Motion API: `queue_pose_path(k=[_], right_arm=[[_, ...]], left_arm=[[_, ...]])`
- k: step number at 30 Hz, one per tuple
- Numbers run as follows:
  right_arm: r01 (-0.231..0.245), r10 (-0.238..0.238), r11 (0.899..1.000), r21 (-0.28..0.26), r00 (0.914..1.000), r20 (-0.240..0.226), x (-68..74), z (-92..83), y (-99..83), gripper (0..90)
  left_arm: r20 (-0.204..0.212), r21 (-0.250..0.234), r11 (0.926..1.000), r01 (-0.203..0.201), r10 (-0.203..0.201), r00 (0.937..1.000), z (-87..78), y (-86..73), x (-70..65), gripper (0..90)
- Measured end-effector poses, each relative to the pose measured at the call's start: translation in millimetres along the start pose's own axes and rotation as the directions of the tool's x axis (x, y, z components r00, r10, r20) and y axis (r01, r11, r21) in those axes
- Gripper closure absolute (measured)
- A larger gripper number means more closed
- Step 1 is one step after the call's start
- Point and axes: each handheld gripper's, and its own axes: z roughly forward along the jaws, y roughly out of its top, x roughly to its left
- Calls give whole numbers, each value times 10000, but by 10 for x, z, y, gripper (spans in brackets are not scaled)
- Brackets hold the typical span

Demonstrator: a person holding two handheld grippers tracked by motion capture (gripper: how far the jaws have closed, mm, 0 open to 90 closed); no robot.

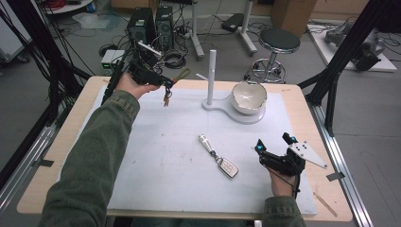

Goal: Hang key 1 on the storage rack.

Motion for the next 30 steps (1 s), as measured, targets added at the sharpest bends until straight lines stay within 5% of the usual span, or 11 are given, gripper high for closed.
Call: queue_pose_path(k=[30], right_arm=[[-82,82,10000,14,10000,11,-1,-3,-3,5]], left_arm=[[-252,-221,9995,219,-224,9994,476,87,83,726]])
